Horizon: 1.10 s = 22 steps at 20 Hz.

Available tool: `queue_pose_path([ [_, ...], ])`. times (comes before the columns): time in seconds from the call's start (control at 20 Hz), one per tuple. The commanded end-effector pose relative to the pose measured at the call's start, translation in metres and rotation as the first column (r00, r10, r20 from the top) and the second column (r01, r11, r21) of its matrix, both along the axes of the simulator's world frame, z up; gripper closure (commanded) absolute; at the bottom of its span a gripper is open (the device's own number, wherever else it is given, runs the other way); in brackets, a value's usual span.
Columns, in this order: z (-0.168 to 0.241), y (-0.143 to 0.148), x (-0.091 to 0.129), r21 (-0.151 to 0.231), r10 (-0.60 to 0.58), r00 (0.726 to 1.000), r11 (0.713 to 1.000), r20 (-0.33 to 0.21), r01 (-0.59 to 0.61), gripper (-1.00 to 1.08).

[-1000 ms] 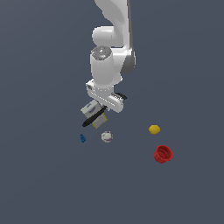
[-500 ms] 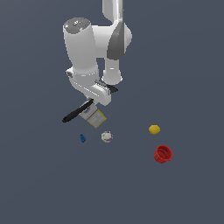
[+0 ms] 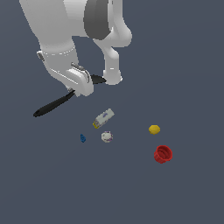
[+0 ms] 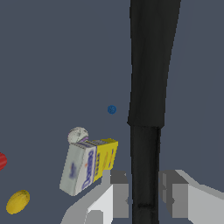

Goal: Pick up a designated object from a clutter of objects.

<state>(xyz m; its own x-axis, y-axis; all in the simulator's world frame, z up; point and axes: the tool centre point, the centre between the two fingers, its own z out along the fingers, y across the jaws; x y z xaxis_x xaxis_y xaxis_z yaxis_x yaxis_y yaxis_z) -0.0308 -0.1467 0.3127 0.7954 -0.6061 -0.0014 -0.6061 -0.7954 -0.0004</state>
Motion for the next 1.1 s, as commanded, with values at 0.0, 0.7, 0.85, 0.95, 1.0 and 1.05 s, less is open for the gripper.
queue_pose_path([
  [0.0,0.018,-0.012,0.008,0.0,0.001,1.0,1.0,0.001,-0.001,1.08],
  [0.7,0.073,-0.049,0.033,-0.001,0.002,1.0,1.0,0.001,-0.002,1.08],
  [0.85,0.076,-0.051,0.036,-0.001,0.002,1.0,1.0,0.001,-0.002,1.08],
  [0.95,0.077,-0.052,0.036,-0.001,0.002,1.0,1.0,0.001,-0.002,1.08],
  [1.0,0.077,-0.052,0.036,-0.001,0.002,1.0,1.0,0.001,-0.002,1.08],
  [1.05,0.077,-0.052,0.036,-0.001,0.002,1.0,1.0,0.001,-0.002,1.08],
])
